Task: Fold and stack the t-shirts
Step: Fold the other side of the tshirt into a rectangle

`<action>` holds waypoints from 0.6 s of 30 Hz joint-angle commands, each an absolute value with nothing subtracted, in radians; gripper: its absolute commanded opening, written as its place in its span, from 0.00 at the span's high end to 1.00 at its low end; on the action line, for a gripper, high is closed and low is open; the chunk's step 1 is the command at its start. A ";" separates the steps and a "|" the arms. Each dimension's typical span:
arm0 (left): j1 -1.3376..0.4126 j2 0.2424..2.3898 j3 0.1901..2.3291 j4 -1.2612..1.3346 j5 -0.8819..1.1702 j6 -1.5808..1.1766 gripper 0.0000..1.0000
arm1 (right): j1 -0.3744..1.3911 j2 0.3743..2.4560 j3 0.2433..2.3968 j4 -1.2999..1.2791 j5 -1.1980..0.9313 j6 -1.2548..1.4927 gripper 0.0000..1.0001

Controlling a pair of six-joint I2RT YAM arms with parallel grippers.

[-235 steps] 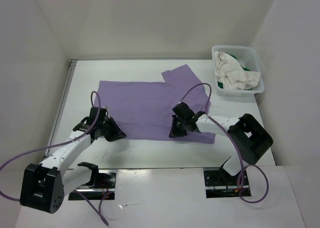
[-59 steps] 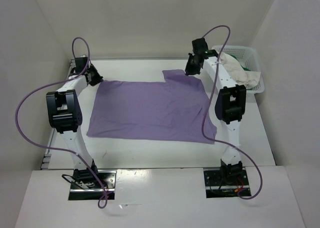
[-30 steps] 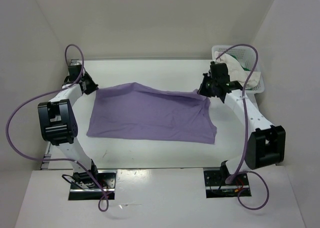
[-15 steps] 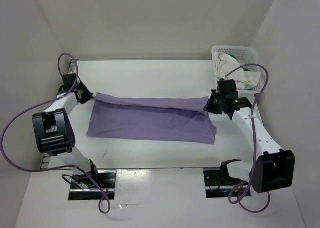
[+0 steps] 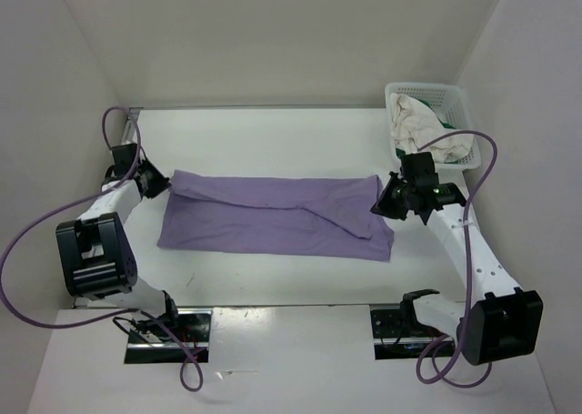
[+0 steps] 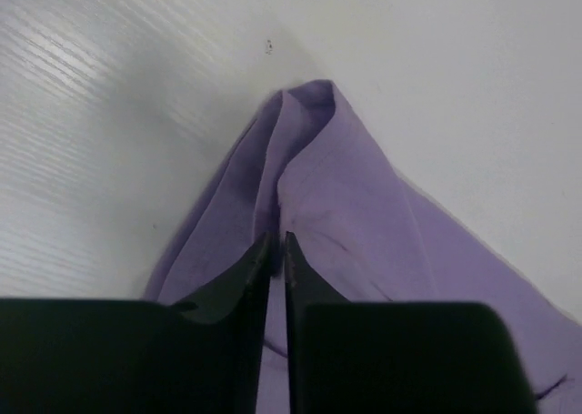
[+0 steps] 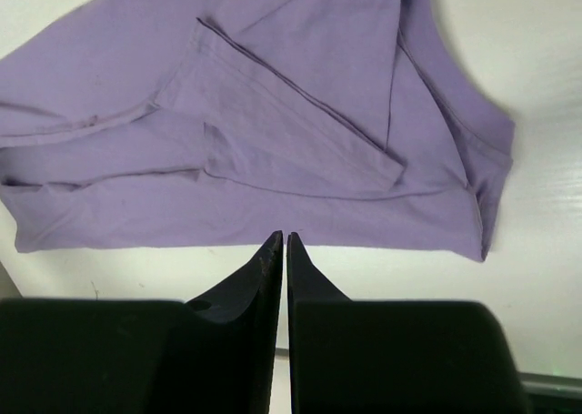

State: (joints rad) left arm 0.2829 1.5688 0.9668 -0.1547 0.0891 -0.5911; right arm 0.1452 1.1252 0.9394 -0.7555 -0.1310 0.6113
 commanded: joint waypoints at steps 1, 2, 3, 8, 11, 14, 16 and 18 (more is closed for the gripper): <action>0.287 1.439 0.928 -0.130 0.071 -0.659 0.80 | 0.137 1.045 0.945 -0.808 -0.101 0.641 0.91; 0.287 1.383 0.916 -0.121 0.060 -0.672 0.80 | 0.137 1.045 0.945 -0.784 -0.101 0.641 0.88; 0.287 1.358 0.907 -0.109 0.060 -0.672 0.79 | 0.137 1.045 0.945 -0.769 -0.101 0.623 0.88; 0.247 1.333 0.907 -0.089 0.098 -0.686 0.79 | 0.253 1.219 0.966 -0.628 -0.080 0.595 0.90; 0.193 1.400 0.907 -0.075 0.115 -0.664 0.77 | 0.276 1.340 0.997 -0.503 -0.060 0.595 0.93; 0.140 1.478 0.931 -0.066 0.137 -0.655 0.77 | 0.314 1.463 1.048 -0.428 -0.023 0.586 0.89; 0.130 1.515 0.940 -0.066 0.164 -0.655 0.77 | 0.328 1.515 1.090 -0.404 0.005 0.577 0.85; 0.130 1.555 0.940 -0.054 0.175 -0.655 0.76 | 0.340 1.580 1.127 -0.393 0.020 0.566 0.79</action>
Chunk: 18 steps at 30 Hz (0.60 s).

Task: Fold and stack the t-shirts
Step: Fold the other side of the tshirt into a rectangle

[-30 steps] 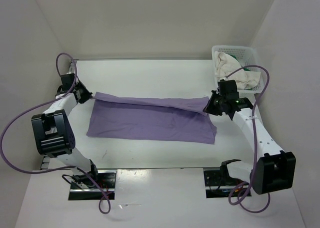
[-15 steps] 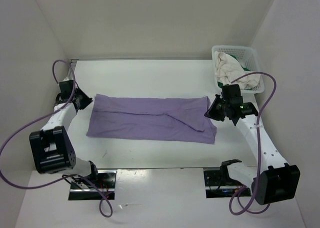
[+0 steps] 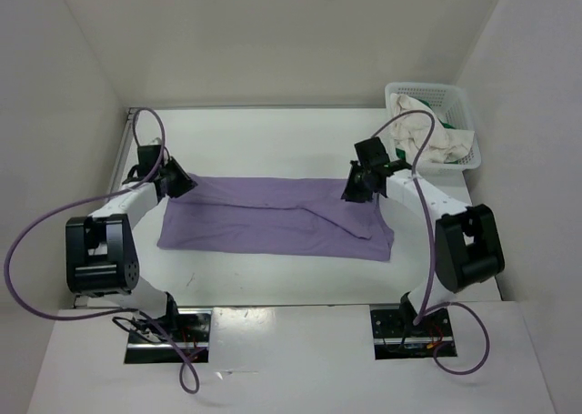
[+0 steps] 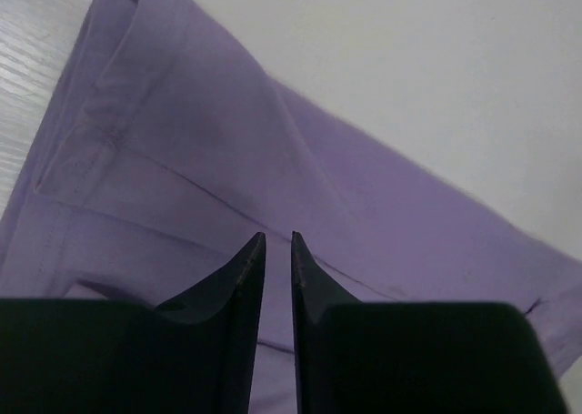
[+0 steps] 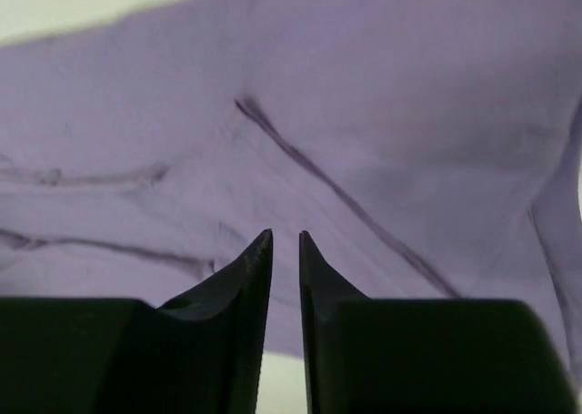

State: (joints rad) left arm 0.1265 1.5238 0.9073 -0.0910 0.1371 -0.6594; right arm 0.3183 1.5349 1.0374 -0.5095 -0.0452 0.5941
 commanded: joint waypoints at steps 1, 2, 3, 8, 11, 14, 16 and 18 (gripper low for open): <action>0.130 1.566 0.930 -0.039 0.186 -0.655 0.76 | 0.350 1.595 1.127 -0.378 0.034 0.566 0.76; 0.130 1.587 0.930 -0.038 0.195 -0.655 0.74 | 0.350 1.612 1.127 -0.362 0.034 0.555 0.67; 0.130 1.600 0.930 -0.047 0.195 -0.655 0.72 | 0.350 1.644 1.138 -0.362 0.044 0.555 0.64; 0.130 1.582 0.939 -0.080 0.127 -0.667 0.68 | 0.362 1.733 1.179 -0.339 0.035 0.545 0.61; 0.165 1.562 0.887 -0.080 0.103 -0.712 0.63 | 0.387 1.782 1.207 -0.330 0.035 0.535 0.60; 0.236 1.572 0.867 -0.080 0.143 -0.723 0.58 | 0.387 1.828 1.233 -0.321 0.035 0.525 0.60; 0.245 1.572 0.867 -0.080 0.152 -0.723 0.58 | 0.387 1.862 1.252 -0.321 0.025 0.516 0.60; 0.245 1.572 0.867 -0.089 0.152 -0.723 0.56 | 0.387 1.871 1.278 -0.321 0.025 0.515 0.60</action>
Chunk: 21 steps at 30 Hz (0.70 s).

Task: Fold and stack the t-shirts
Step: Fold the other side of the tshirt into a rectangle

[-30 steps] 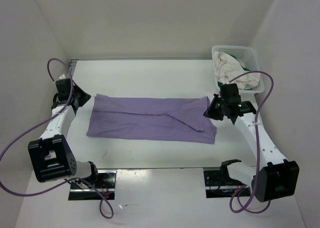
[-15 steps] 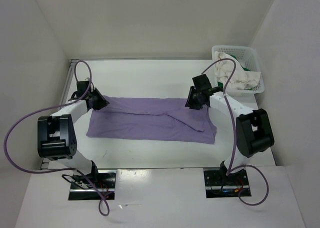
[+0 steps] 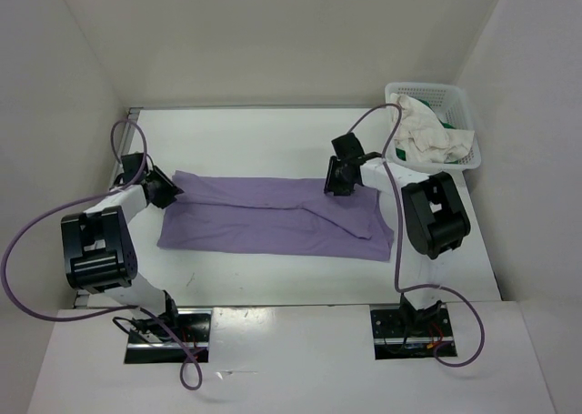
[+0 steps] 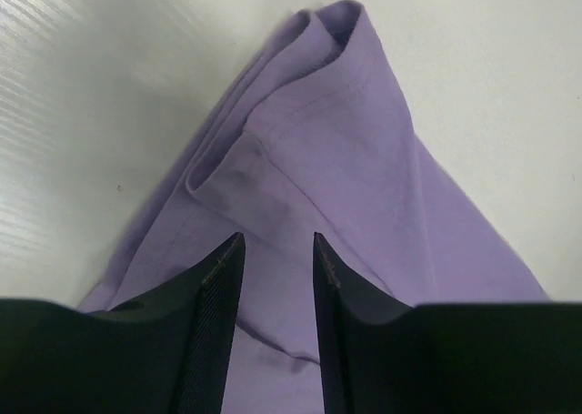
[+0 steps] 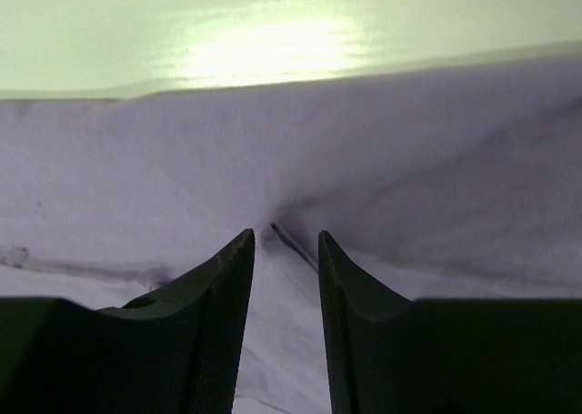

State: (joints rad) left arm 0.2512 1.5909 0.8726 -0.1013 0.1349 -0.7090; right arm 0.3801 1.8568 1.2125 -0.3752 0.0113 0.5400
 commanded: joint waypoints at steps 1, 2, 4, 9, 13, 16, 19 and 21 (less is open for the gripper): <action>0.245 1.572 0.867 -0.089 0.141 -0.723 0.56 | 0.387 1.881 1.278 -0.321 0.025 0.515 0.60; 0.245 1.572 0.867 -0.089 0.141 -0.723 0.56 | 0.387 1.881 1.278 -0.321 0.035 0.515 0.60; 0.255 1.572 0.867 -0.098 0.132 -0.723 0.56 | 0.387 1.890 1.278 -0.321 0.035 0.515 0.60; 0.255 1.612 0.885 -0.098 0.110 -0.723 0.58 | 0.414 1.899 1.278 -0.330 0.026 0.505 0.60; 0.264 1.623 0.885 -0.098 0.101 -0.723 0.62 | 0.436 1.899 1.267 -0.342 0.017 0.505 0.60; 0.264 1.623 0.876 -0.098 0.091 -0.732 0.63 | 0.445 1.879 1.244 -0.330 0.017 0.514 0.61; 0.264 1.623 0.876 -0.098 0.081 -0.732 0.63 | 0.445 1.870 1.244 -0.330 0.008 0.523 0.67; 0.264 1.623 0.887 -0.098 0.072 -0.732 0.58 | 0.445 1.870 1.244 -0.330 0.008 0.523 0.71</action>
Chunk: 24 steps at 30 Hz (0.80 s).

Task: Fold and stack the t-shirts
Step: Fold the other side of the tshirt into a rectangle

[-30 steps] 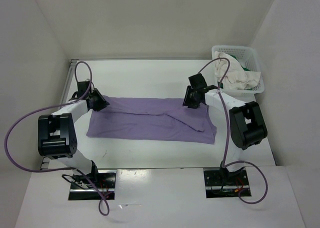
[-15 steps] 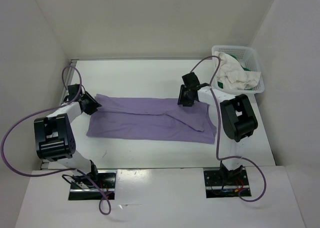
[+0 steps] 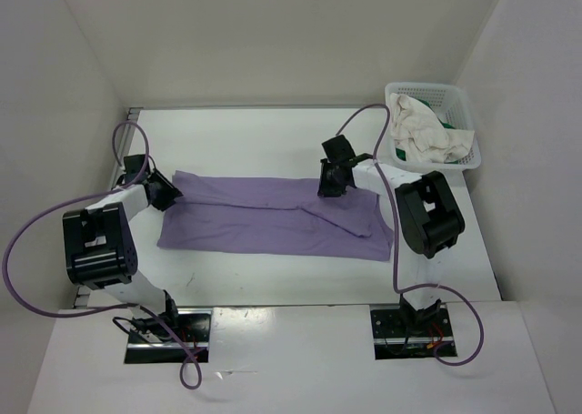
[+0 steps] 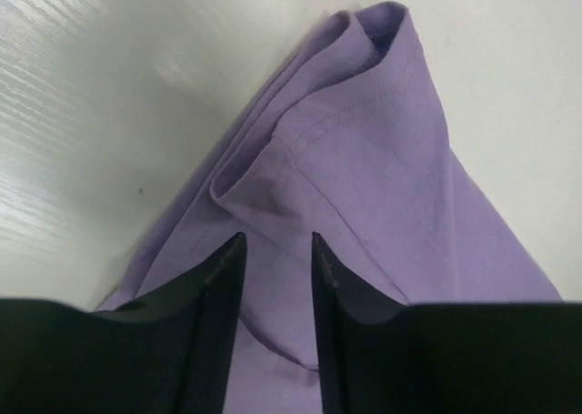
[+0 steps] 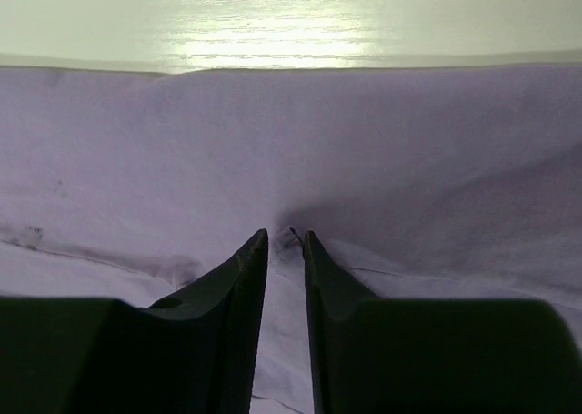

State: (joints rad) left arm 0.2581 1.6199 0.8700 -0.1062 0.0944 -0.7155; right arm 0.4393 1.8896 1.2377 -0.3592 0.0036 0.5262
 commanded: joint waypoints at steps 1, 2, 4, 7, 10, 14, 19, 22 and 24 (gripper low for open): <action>0.264 1.634 0.887 -0.098 0.063 -0.732 0.56 | 0.445 1.870 1.244 -0.330 0.008 0.523 0.72; 0.264 1.649 0.897 -0.098 0.063 -0.732 0.56 | 0.445 1.870 1.244 -0.330 0.008 0.523 0.77; 0.264 1.670 0.908 -0.098 0.063 -0.732 0.56 | 0.445 1.870 1.244 -0.339 0.008 0.523 0.81; 0.273 1.709 0.928 -0.078 0.087 -0.732 0.71 | 0.445 1.861 1.244 -0.339 0.008 0.523 0.86; 0.298 1.720 0.928 -0.069 0.110 -0.744 0.88 | 0.445 1.832 1.244 -0.348 -0.005 0.532 0.89; 0.298 1.698 0.928 -0.069 0.110 -0.744 0.96 | 0.454 1.781 1.221 -0.371 -0.046 0.532 0.92; 0.298 1.645 0.919 -0.081 0.110 -0.735 1.00 | 0.497 1.708 1.154 -0.382 -0.084 0.561 0.92; 0.298 1.605 0.910 -0.103 0.101 -0.726 1.00 | 0.531 1.649 1.098 -0.382 -0.107 0.601 0.92; 0.298 1.585 0.910 -0.103 0.101 -0.715 1.00 | 0.557 1.620 1.063 -0.382 -0.107 0.630 0.92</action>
State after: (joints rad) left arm 0.2920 1.6424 0.9016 -0.1116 0.1078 -0.7345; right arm 0.5190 1.6978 1.0977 -0.3740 -0.0864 0.5831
